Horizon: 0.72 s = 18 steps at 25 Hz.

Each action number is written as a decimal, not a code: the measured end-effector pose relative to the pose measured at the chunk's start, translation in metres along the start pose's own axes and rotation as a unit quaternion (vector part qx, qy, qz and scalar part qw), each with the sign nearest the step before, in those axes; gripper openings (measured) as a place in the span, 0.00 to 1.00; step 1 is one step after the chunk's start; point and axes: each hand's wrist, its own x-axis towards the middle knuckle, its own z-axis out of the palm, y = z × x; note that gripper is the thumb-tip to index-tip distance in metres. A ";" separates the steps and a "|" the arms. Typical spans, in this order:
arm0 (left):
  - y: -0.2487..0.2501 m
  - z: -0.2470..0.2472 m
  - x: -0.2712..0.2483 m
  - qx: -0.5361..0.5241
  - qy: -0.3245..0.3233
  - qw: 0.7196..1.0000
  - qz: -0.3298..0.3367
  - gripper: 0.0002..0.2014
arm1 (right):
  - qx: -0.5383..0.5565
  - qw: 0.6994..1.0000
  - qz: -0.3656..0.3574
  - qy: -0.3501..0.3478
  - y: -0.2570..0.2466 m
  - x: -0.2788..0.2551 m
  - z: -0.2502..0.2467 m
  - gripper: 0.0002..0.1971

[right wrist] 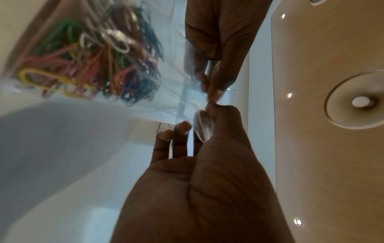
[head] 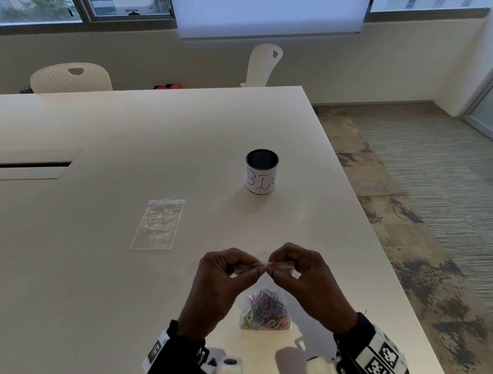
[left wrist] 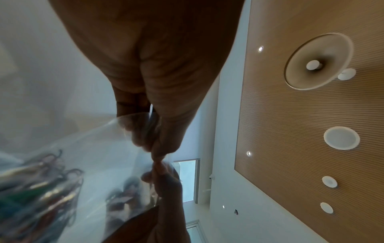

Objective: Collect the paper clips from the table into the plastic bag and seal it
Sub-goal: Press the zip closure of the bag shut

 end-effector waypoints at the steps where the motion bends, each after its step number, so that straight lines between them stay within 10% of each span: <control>1: 0.001 -0.001 0.000 0.012 -0.007 1.000 0.009 0.04 | 0.009 1.000 -0.002 0.001 0.001 0.000 0.000 0.05; 18: 0.001 -0.016 -0.007 0.102 0.015 0.992 0.069 0.02 | 0.055 0.996 0.064 0.009 -0.003 -0.010 -0.017 0.04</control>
